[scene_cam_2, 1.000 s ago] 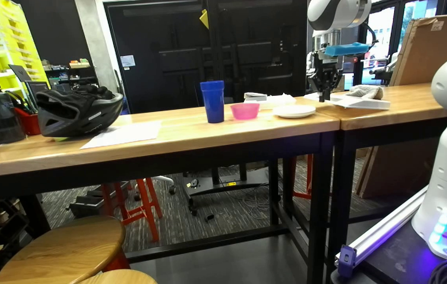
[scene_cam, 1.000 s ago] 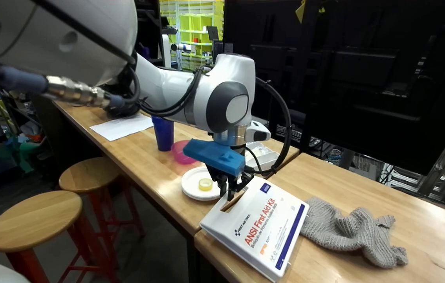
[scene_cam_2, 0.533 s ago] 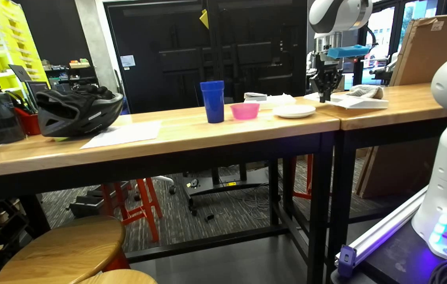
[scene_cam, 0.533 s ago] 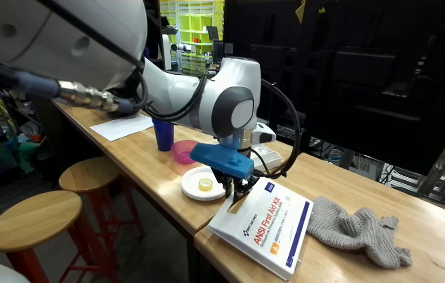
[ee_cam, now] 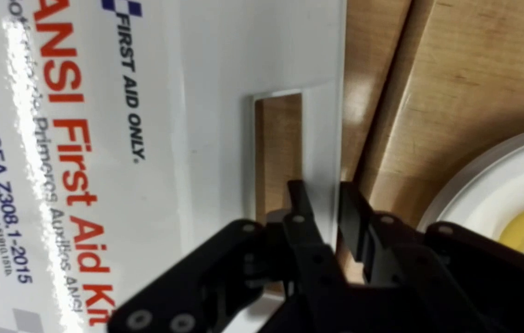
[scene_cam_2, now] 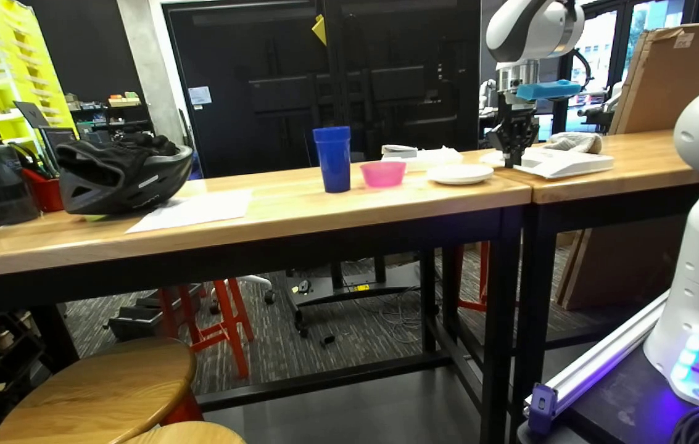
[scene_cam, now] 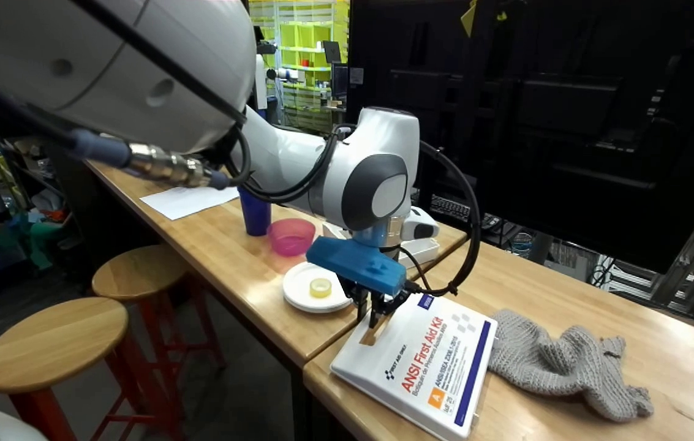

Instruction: Remove the lid from the white tray

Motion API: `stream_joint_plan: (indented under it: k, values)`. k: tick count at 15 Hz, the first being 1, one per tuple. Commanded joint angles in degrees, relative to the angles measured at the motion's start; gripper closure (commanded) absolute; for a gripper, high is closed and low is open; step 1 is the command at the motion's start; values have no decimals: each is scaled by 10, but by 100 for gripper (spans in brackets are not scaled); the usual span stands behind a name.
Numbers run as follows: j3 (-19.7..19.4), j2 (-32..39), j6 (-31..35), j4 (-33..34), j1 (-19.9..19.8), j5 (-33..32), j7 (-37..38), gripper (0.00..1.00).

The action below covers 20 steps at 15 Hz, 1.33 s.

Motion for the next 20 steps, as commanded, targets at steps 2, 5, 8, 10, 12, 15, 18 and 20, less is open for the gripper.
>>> stream_joint_plan:
  k: [2, 5, 8, 10, 12, 15, 18, 20]
  values:
    - [-3, 5, 12, -4, -3, 20, -32, 95]
    - [-5, 8, 13, -3, 0, 27, -57, 53]
    - [-8, 12, 14, -3, 0, 50, -81, 37]
    - [-9, 14, 14, -3, -1, 60, -93, 24]
    - [-10, 12, 13, -3, -1, 66, -105, 10]
    - [-4, -7, 5, -1, 2, 59, -122, 0]
    - [2, -33, -9, 11, 5, 42, -139, 0]
    - [7, -47, -20, 25, 7, 28, -149, 0]
